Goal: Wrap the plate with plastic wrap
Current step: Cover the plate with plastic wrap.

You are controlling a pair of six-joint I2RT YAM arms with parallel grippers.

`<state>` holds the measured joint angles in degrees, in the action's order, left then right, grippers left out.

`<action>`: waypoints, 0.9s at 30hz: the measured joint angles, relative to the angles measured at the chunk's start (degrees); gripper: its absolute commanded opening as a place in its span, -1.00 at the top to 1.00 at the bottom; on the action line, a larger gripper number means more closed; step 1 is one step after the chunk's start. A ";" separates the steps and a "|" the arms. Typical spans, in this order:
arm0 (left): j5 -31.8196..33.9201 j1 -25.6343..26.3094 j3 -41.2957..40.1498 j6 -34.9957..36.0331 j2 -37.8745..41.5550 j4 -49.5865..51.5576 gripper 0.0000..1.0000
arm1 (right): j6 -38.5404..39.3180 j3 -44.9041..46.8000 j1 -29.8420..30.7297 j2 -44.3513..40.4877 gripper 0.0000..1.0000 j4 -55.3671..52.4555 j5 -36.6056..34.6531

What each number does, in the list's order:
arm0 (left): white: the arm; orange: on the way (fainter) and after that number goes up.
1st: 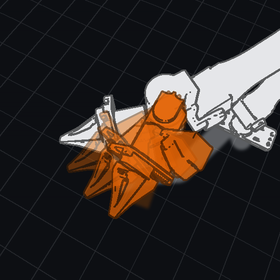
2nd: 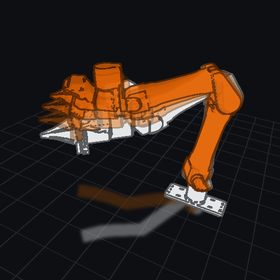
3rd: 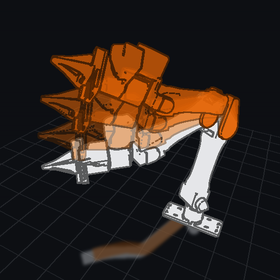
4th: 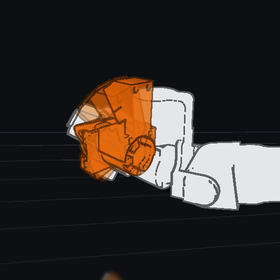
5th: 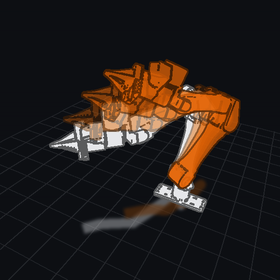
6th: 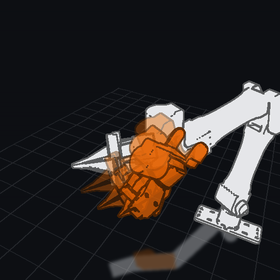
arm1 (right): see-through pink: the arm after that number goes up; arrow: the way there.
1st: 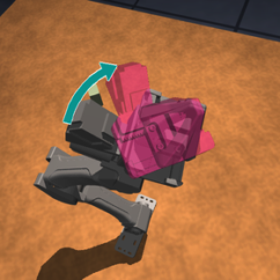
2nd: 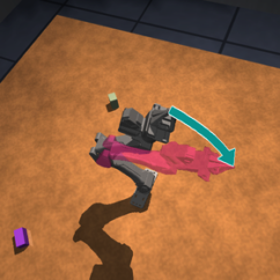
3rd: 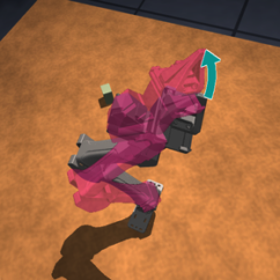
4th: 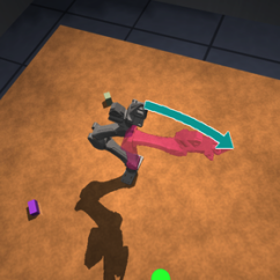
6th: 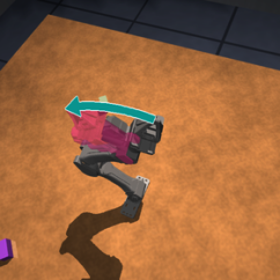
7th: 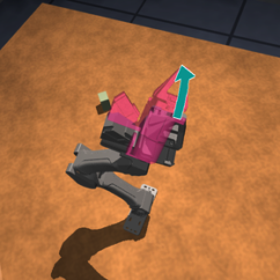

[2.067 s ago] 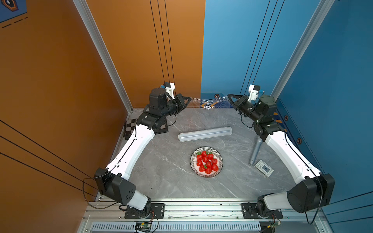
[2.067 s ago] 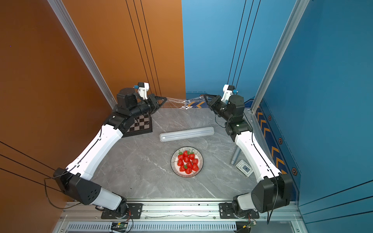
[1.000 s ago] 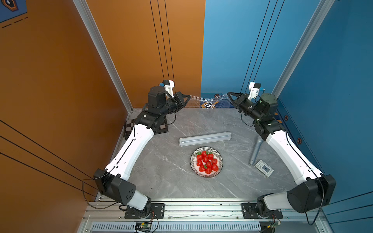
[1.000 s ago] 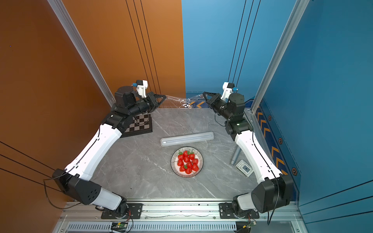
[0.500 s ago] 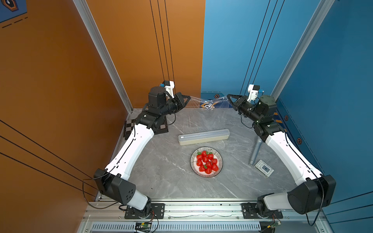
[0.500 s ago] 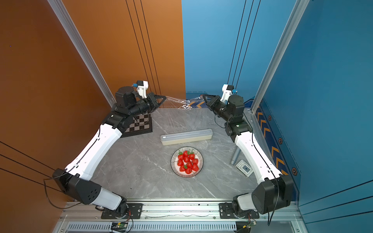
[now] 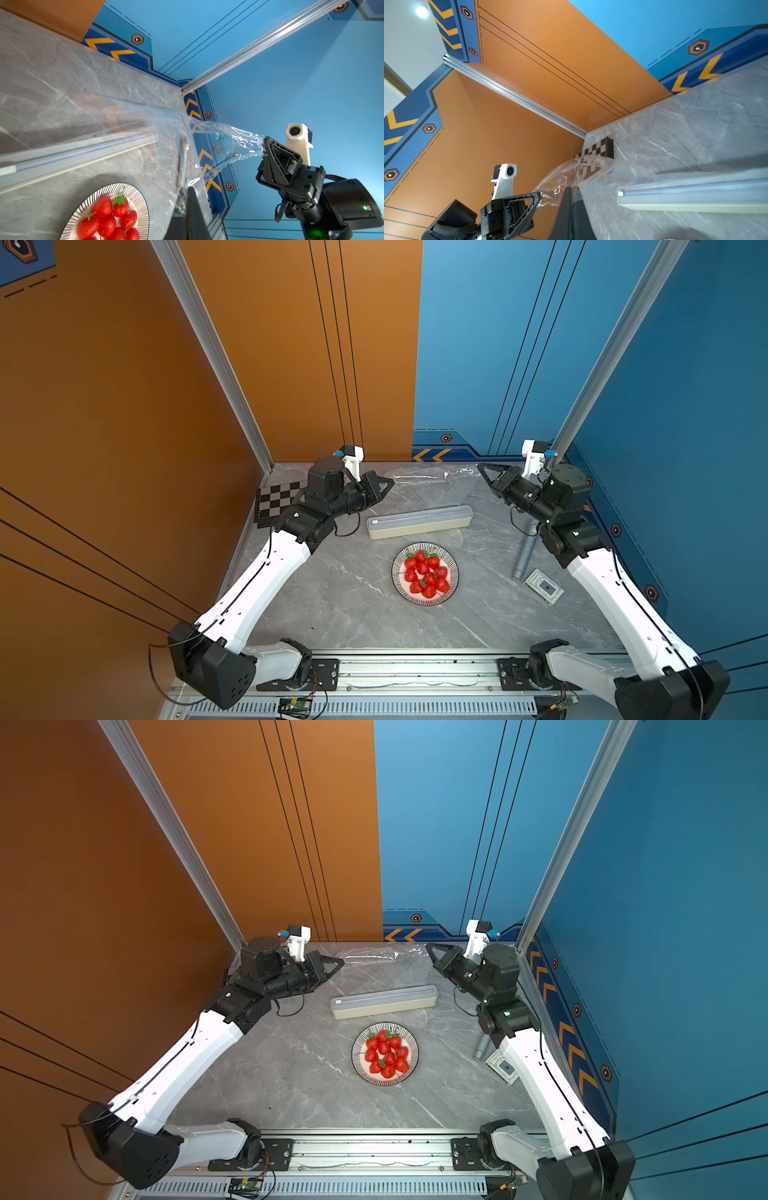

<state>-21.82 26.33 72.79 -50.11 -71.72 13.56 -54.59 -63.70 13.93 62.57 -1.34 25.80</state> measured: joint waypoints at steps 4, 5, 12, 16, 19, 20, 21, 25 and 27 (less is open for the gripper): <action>2.14 4.31 -4.83 -0.50 4.26 1.51 1.00 | 0.59 5.66 0.61 -6.51 1.00 -4.44 -0.02; 2.93 5.86 -6.34 -0.79 5.51 1.97 1.00 | 0.61 7.17 1.05 -8.13 1.00 -5.68 -0.04; 9.49 16.11 -16.76 -5.16 13.40 5.18 1.00 | -0.33 17.14 4.33 -18.78 1.00 -14.03 -0.55; 13.77 22.21 -22.67 -9.27 17.16 6.86 1.00 | -1.42 21.38 6.25 -24.02 1.00 -18.80 -1.18; 16.61 27.41 -26.62 -12.96 18.49 7.48 1.00 | -2.54 24.48 7.93 -28.13 1.00 -22.43 -2.08; 17.31 29.09 -27.67 -14.19 18.47 7.52 1.00 | -2.91 25.44 8.50 -29.53 1.00 -23.82 -2.32; 17.99 30.75 -28.74 -15.45 18.40 7.65 1.00 | -3.32 26.27 9.03 -30.88 1.00 -25.22 -2.62; 20.02 35.39 -31.87 -19.39 18.43 7.96 1.00 | -4.68 29.00 10.56 -35.47 1.00 -30.40 -3.69; 21.49 37.44 -33.75 -21.73 18.75 7.98 1.00 | -5.31 30.14 11.32 -37.16 1.00 -33.42 -4.02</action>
<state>-0.34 63.77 39.05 -71.83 -52.97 21.54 -59.90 -33.56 25.26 25.41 -34.76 21.78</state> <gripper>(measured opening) 0.041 0.047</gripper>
